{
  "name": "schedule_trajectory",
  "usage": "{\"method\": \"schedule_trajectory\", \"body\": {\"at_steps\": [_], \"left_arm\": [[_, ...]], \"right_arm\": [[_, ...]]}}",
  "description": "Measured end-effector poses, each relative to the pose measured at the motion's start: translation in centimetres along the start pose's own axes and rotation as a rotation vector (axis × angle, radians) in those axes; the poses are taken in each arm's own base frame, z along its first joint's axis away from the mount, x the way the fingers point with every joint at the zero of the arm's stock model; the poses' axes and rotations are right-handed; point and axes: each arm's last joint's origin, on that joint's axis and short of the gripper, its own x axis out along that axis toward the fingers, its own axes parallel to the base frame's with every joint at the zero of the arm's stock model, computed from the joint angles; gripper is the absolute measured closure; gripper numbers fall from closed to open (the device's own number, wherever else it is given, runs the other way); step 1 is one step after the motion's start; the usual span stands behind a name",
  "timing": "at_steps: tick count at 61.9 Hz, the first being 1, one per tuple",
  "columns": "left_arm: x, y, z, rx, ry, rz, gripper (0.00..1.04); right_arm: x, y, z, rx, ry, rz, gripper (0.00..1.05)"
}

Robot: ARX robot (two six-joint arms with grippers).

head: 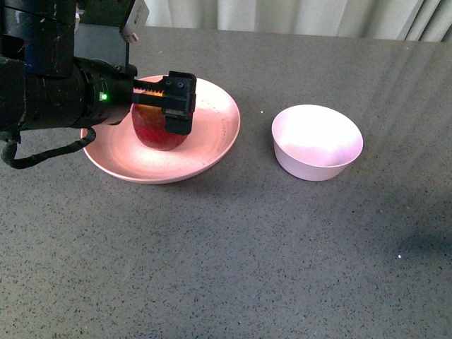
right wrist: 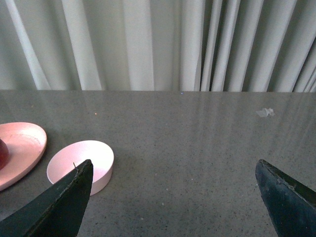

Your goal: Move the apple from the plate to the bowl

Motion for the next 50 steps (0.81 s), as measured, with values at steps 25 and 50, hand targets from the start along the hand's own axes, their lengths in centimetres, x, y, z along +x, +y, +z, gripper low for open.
{"method": "schedule_trajectory", "body": {"at_steps": [25,50], "left_arm": [[1.3,0.3,-1.0,0.008,0.045,0.035,0.09],[1.3,-0.1,-0.7,0.049,0.035,0.068,0.31]], "right_arm": [[0.0,0.0,0.0,0.000,0.000,0.000,0.09],[0.0,0.0,0.0,0.000,0.000,0.000,0.09]]}}
